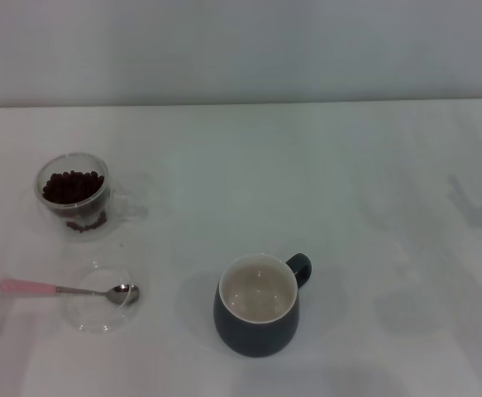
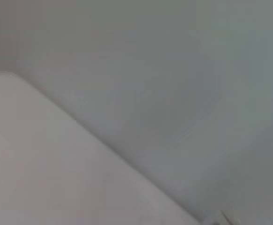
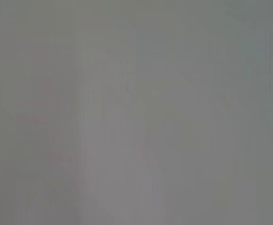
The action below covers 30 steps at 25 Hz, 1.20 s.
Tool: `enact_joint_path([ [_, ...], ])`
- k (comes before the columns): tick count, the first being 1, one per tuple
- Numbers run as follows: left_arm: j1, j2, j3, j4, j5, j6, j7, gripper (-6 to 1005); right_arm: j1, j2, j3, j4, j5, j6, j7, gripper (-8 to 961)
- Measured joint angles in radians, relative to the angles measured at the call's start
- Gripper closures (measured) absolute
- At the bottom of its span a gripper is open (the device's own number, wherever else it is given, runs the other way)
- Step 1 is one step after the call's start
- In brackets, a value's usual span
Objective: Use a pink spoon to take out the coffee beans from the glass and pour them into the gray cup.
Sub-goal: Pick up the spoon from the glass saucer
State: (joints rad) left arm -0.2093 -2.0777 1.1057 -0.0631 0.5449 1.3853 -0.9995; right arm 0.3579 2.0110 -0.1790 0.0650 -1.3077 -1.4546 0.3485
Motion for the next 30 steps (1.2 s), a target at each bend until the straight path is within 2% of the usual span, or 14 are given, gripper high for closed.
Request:
enact_joint_path([
  [1,-0.019,-0.001,0.042,-0.006,0.0,-0.021,-0.009,137,0.002,0.0,0.0,0.0,-0.001,0.003,0.0,78],
  [3,-0.026,-0.003,0.055,-0.007,0.001,-0.027,-0.014,137,0.001,0.0,-0.002,0.0,-0.001,0.004,0.0,78],
  [15,-0.038,-0.004,0.059,-0.008,0.096,-0.041,-0.124,138,-0.007,0.0,-0.001,0.005,0.003,0.004,0.0,78],
  [24,-0.036,-0.004,0.059,-0.008,0.103,-0.052,-0.2,137,-0.007,0.0,-0.006,0.004,0.003,0.004,0.0,79],
  [30,-0.06,0.003,0.058,0.005,0.156,-0.091,-0.275,139,-0.013,0.0,-0.009,0.004,-0.002,0.004,0.0,79],
])
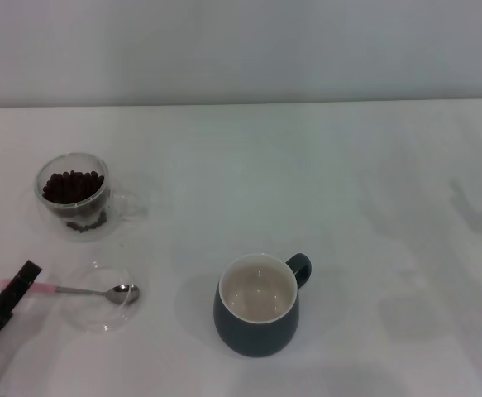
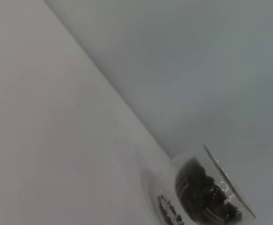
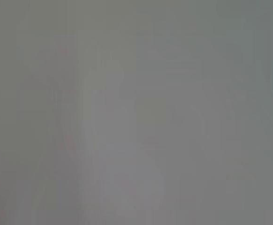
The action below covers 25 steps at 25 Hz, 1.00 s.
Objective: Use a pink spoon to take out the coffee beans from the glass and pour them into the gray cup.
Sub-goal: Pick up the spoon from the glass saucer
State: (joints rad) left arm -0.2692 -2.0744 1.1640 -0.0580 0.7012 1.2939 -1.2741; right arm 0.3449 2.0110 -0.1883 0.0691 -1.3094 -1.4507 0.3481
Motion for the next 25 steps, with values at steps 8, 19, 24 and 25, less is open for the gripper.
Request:
enact_joint_path([
  [8,-0.015,-0.002,0.0,0.002,0.028,-0.009,-0.009,139,-0.013,0.0,0.0,0.004,-0.002,0.001,0.0,79],
  [19,0.019,-0.004,0.001,0.02,0.034,0.013,-0.001,175,-0.027,0.0,-0.002,0.005,-0.002,0.004,0.0,80],
  [24,0.021,-0.004,0.001,0.025,0.035,0.032,0.0,328,-0.03,0.0,-0.002,0.005,-0.002,0.005,0.0,80],
  [25,0.021,-0.004,0.001,0.026,0.036,0.033,0.0,373,-0.03,0.0,-0.002,0.005,-0.002,0.005,0.0,80],
])
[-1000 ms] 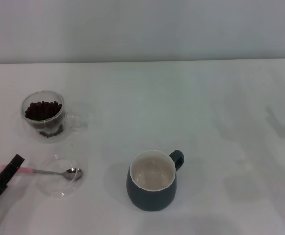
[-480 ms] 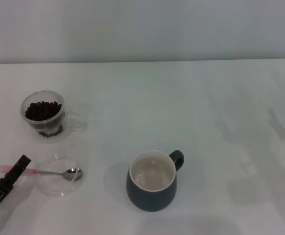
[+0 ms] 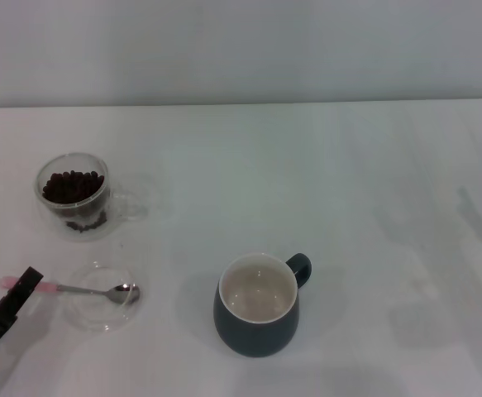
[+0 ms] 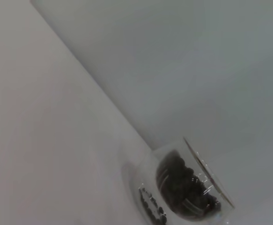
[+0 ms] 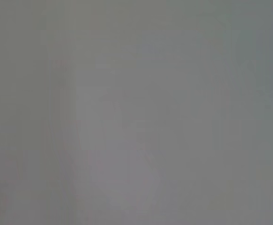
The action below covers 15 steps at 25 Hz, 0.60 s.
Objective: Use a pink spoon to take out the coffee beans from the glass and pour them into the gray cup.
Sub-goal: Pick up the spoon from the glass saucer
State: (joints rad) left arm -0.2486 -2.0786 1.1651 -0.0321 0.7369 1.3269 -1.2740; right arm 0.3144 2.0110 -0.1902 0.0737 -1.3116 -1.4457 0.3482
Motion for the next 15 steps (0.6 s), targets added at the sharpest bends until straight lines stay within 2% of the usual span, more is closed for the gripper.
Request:
enact_joint_path([
  [4,-0.006,0.001,0.0,0.001,0.001,0.001,0.001,555,0.0,0.0,0.0,0.0,0.0,0.001,0.0,80],
  [13,-0.001,0.002,-0.001,0.014,-0.001,0.002,0.001,791,0.0,0.0,0.0,0.001,0.0,0.001,0.0,80],
  [15,-0.002,0.003,-0.001,0.015,0.001,0.005,0.001,799,0.0,0.0,0.0,0.002,0.0,0.001,0.001,80],
])
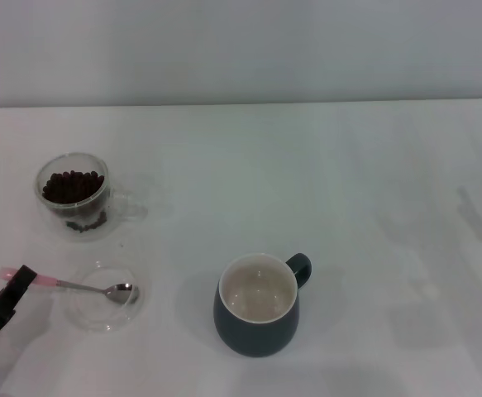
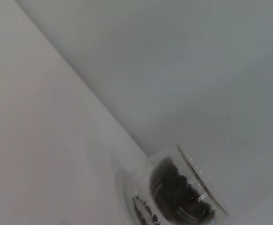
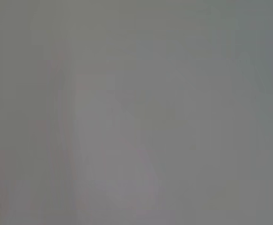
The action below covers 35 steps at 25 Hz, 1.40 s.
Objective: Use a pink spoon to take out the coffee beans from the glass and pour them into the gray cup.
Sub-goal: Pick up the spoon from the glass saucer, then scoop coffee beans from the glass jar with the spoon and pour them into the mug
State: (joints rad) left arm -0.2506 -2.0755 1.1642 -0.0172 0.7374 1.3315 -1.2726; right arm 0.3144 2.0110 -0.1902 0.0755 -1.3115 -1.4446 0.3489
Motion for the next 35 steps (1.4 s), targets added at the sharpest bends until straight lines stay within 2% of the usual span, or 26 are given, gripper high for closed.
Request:
enact_joint_path([
  [6,0.009,0.003,0.0,0.015,0.001,0.045,0.011,829,0.0,0.0,0.0,0.003,0.0,0.003,0.003,80],
  [10,0.04,0.008,0.0,0.045,0.001,0.085,-0.002,851,0.0,0.0,0.005,0.012,0.0,0.004,0.001,81],
  [19,0.064,0.04,0.0,0.068,0.016,0.178,-0.036,869,0.0,0.0,0.01,0.022,0.005,0.004,0.0,81],
  [22,0.075,0.054,0.001,0.111,0.023,0.21,-0.034,869,0.001,0.0,0.011,0.023,0.007,0.004,0.0,81],
  [26,0.075,0.1,0.001,0.199,0.05,0.254,-0.033,869,0.005,0.0,0.011,0.023,0.007,0.007,-0.001,81],
  [30,0.051,0.177,0.0,0.277,0.064,0.266,-0.025,869,0.012,0.0,0.004,0.02,0.001,0.021,-0.001,81],
  [35,0.002,0.281,-0.003,0.314,0.069,0.27,-0.055,869,0.014,0.0,0.002,0.019,0.0,0.031,-0.001,81],
])
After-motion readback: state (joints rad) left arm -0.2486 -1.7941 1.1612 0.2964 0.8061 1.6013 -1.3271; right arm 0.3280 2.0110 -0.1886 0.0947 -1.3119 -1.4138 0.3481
